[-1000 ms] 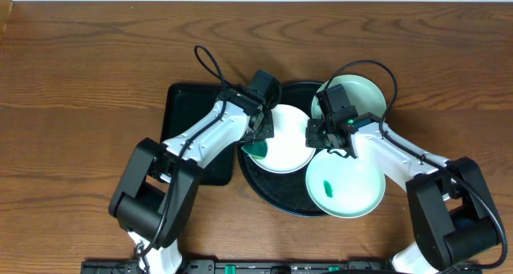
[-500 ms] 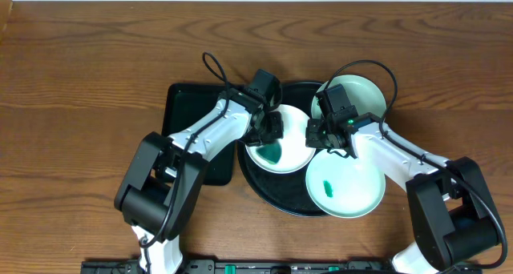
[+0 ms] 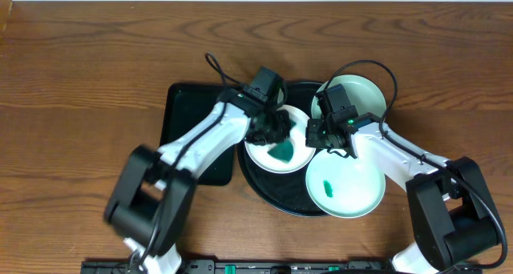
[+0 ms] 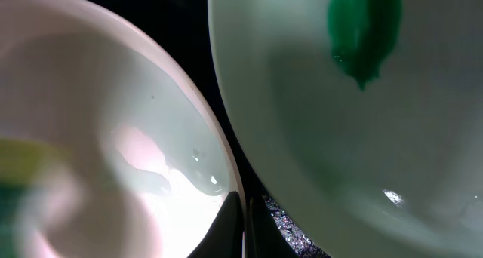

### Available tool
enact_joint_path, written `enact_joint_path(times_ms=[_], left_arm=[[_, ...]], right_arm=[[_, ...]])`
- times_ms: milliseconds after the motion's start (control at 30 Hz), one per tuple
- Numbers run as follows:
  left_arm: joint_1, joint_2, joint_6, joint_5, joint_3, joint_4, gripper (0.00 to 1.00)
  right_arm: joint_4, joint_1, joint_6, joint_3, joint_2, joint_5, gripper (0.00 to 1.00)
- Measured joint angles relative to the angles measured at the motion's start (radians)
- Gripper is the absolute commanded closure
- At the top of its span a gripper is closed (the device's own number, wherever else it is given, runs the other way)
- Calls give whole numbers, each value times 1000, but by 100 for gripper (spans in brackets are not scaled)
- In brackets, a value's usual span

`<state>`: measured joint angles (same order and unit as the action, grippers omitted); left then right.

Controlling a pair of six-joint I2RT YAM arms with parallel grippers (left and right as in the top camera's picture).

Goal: Clean dirty plates on tray and stack at the side
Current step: 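Keep wiping the white plate surface with the sponge, left gripper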

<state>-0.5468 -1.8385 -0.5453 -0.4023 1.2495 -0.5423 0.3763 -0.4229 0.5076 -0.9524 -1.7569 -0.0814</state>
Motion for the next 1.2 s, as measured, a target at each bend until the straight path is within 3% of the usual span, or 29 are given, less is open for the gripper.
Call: enact_joint_path(times_ms=[233,800,1200], left_arm=[[0,126,3,198,0,0,92],[0,-48,26,383,0,0,92],[4,-80,26,320,0,11,92]], right_arm=[[-1,0,0,0,0,0,99],[-3,0,0,0,0,-3,99],[-5,0,0,0,0,-4,99]])
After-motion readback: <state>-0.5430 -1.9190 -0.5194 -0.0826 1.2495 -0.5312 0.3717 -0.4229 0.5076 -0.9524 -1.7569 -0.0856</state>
